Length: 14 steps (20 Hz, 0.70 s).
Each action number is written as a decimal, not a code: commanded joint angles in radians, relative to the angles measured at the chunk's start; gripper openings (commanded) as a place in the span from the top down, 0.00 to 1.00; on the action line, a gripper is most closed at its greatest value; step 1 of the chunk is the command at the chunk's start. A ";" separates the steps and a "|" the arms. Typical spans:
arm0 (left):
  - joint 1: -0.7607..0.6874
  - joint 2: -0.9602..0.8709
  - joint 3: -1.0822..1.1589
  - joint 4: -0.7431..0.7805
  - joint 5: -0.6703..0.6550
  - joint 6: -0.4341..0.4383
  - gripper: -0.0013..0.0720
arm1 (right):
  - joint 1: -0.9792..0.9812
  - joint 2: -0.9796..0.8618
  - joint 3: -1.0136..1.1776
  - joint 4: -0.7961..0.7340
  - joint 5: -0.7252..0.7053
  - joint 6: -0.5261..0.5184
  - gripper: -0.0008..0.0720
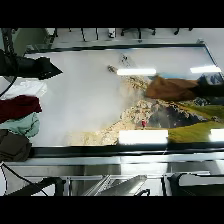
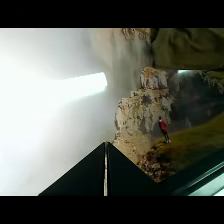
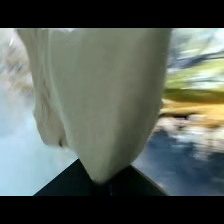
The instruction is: Fold the shirts.
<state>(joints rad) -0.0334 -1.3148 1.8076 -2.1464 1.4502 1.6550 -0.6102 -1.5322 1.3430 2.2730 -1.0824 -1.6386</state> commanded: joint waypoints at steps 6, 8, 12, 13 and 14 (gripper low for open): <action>-0.171 0.000 0.000 0.008 -0.117 0.004 0.96 | -0.433 0.212 -0.372 -0.187 -0.072 0.005 0.96; -0.205 0.000 0.000 0.008 -0.130 0.005 0.96 | -0.448 0.278 -0.484 -0.186 -0.029 0.008 0.96; -0.258 0.000 0.000 0.008 -0.128 0.005 0.96 | -0.448 0.320 -0.570 -0.187 -0.041 0.006 0.73; -0.266 0.000 0.000 0.008 -0.124 0.005 0.96 | -0.448 0.321 -0.572 -0.187 -0.066 -0.027 0.25; -0.272 0.000 0.000 0.008 -0.121 0.005 0.96 | -0.448 0.321 -0.572 -0.189 -0.093 -0.053 0.05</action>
<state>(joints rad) -0.2768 -1.3148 1.8076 -2.1384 1.3304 1.6588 -1.0500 -1.2293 0.8097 2.0899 -1.1271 -1.6466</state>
